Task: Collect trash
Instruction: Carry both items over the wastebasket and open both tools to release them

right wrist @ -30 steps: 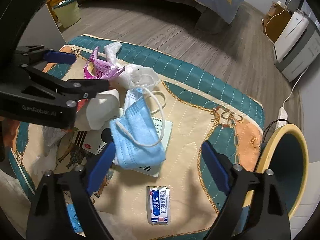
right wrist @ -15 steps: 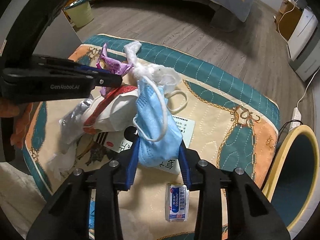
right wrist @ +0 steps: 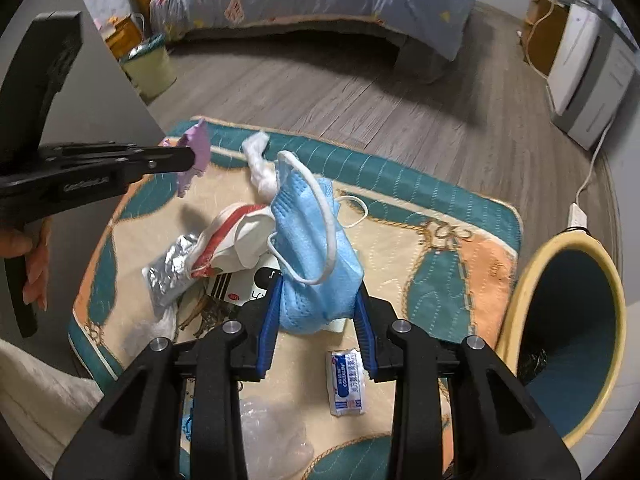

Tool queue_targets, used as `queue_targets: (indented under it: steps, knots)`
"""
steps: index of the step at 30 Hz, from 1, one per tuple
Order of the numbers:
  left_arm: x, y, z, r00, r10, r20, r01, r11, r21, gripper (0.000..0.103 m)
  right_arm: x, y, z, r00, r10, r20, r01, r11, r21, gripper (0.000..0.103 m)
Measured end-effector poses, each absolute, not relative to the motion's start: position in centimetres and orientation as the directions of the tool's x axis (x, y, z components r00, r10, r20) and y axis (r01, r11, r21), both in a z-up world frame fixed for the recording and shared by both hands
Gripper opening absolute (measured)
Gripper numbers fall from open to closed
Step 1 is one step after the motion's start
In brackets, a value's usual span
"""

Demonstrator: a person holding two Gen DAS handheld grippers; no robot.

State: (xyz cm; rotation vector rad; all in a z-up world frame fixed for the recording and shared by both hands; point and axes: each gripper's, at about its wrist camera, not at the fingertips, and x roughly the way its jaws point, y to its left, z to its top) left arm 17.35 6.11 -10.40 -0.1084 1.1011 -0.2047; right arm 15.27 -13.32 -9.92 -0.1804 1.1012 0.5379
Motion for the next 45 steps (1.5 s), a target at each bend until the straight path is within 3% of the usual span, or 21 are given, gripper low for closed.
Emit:
queue_targets:
  steps: [10,21,30,45]
  knots:
    - [14.6,1.9,-4.9,0.566,-0.231,-0.791,0.221,0.967,-0.124,0.006,14.7,-19.2,-5.7,0.458,0.302,-0.836,-0.397,0.911,0.112,0.033]
    - [14.2,-5.9,-3.3,0.595,-0.305,-0.743,0.38,0.922,-0.075,0.006,13.9,-30.5,-6.1,0.529,0.195,-0.826,-0.183,0.977,0.113,0.033]
    - [12.9,-13.6,-3.8,0.569,-0.419,-0.708,0.57,0.821,-0.028,0.006,13.8,-39.5,-9.4,0.518,0.083,-0.851,0.044,0.991,0.123,0.033]
    - [10.5,-25.1,-9.2,0.432,-0.51,-0.744,0.795,0.605,0.047,0.006,14.4,-44.4,-14.2,0.425,0.036,-0.904,0.189,0.974,0.128,0.033]
